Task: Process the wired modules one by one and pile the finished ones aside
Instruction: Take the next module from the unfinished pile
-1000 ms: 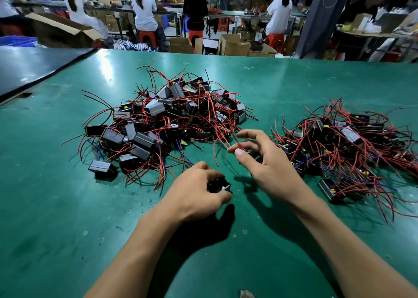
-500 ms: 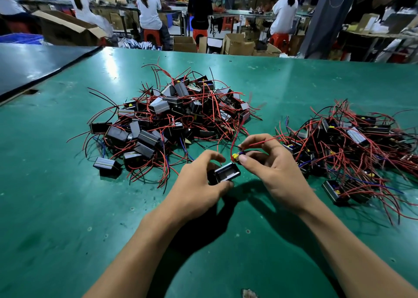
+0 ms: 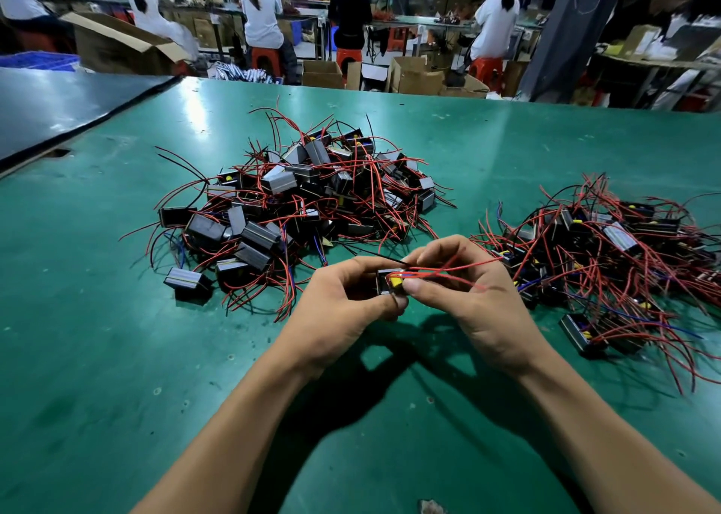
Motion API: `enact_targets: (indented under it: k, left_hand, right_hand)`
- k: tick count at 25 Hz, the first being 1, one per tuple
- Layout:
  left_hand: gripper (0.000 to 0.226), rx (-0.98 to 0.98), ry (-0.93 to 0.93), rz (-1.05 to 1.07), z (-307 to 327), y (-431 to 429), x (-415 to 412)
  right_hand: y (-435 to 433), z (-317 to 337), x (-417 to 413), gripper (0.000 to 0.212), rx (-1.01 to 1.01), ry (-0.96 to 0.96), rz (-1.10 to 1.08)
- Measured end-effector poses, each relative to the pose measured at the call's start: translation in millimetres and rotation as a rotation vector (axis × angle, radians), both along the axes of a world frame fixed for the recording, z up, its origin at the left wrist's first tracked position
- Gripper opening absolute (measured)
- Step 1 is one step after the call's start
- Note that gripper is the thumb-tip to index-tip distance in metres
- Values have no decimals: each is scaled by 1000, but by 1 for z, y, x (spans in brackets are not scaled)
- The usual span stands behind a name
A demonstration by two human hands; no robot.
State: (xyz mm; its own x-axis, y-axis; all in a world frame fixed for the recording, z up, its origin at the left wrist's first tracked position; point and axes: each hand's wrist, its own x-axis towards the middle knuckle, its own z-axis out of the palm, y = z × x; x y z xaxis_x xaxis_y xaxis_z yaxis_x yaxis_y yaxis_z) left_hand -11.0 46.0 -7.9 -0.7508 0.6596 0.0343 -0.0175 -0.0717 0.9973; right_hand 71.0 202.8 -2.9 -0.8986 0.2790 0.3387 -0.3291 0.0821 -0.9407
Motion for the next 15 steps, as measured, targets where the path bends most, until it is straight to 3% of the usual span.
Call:
enact_targets:
  k: [7, 15]
  left_hand:
    - [26, 202, -173, -35, 1, 1, -1]
    - [31, 229, -130, 17, 2, 2, 1]
  right_hand:
    - [-3, 0, 0, 26, -2, 18, -62]
    - [-9, -3, -1, 22, 15, 25, -127]
